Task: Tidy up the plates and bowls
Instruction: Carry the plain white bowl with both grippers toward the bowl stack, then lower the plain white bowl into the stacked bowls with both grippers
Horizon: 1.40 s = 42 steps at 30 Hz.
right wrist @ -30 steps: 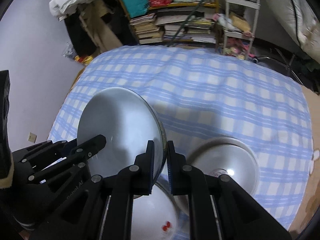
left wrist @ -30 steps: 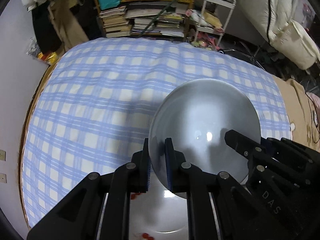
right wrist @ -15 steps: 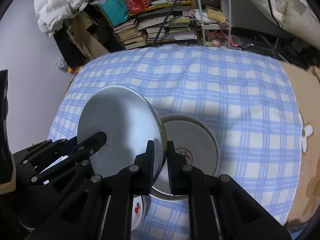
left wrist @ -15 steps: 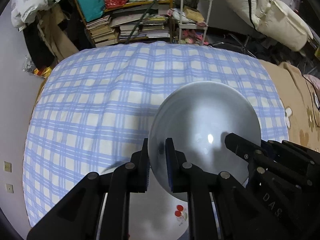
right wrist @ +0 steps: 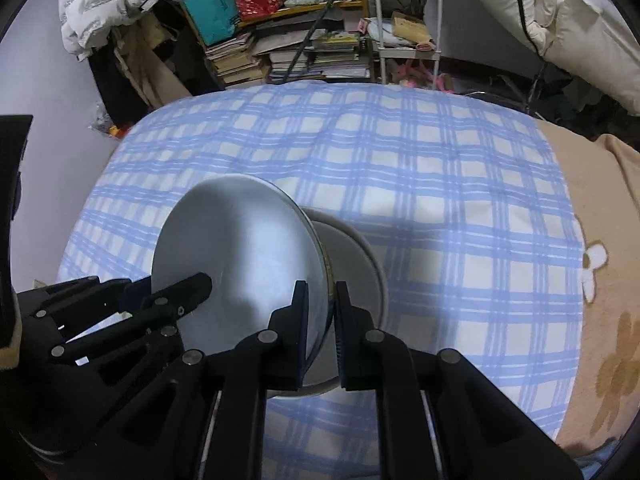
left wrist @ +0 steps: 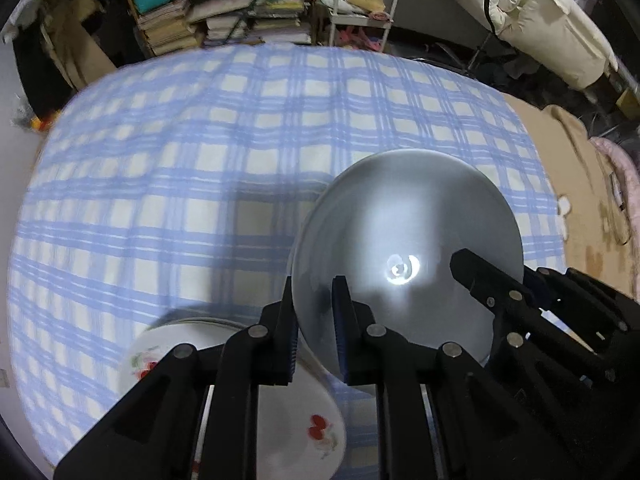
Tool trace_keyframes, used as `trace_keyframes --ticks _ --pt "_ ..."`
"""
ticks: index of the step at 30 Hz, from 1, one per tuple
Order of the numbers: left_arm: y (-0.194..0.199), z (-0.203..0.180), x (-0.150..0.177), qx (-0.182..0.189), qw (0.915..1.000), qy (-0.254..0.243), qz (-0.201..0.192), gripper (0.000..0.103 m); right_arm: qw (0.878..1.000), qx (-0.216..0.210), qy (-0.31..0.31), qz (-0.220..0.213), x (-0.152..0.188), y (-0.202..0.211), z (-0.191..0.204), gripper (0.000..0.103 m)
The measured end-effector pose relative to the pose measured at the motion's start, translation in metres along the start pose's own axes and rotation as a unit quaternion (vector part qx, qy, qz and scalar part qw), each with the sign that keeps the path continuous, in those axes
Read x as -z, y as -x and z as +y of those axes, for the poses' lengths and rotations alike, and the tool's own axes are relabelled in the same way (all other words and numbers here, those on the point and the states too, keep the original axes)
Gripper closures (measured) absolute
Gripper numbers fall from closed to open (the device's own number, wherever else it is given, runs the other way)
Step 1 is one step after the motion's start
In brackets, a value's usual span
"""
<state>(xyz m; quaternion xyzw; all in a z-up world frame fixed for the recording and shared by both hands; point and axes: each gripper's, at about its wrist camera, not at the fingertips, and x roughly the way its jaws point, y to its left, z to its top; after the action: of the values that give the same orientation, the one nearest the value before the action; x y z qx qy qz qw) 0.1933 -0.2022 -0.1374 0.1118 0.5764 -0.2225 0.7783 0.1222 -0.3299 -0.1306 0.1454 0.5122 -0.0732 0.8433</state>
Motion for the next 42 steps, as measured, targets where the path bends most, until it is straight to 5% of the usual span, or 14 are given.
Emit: trace_keyframes --ticks 8,14,23,27,37,42 --pt "-0.016 -0.001 0.002 -0.004 0.9999 -0.003 0.010 0.090 1.000 0.009 -0.012 0.028 0.003 -0.019 -0.009 0.090" --pt "-0.008 0.001 -0.006 -0.010 0.9999 -0.005 -0.005 0.090 0.999 0.033 0.001 -0.009 0.001 -0.008 -0.005 0.086" --pt "0.001 0.013 -0.007 -0.033 0.9993 0.002 -0.015 0.089 0.999 0.002 -0.039 -0.023 -0.008 0.005 -0.023 0.083" --pt "0.002 0.022 -0.007 -0.031 0.9994 0.009 -0.016 0.086 0.998 -0.006 -0.062 -0.024 -0.009 0.009 -0.035 0.068" --pt "-0.003 0.036 -0.009 -0.019 0.9998 0.008 -0.005 0.084 0.994 -0.014 -0.108 -0.014 -0.007 0.012 -0.067 0.067" --pt "-0.009 0.036 -0.007 -0.019 0.9998 0.005 0.006 0.079 0.991 -0.014 -0.125 0.039 -0.001 -0.005 -0.080 0.052"
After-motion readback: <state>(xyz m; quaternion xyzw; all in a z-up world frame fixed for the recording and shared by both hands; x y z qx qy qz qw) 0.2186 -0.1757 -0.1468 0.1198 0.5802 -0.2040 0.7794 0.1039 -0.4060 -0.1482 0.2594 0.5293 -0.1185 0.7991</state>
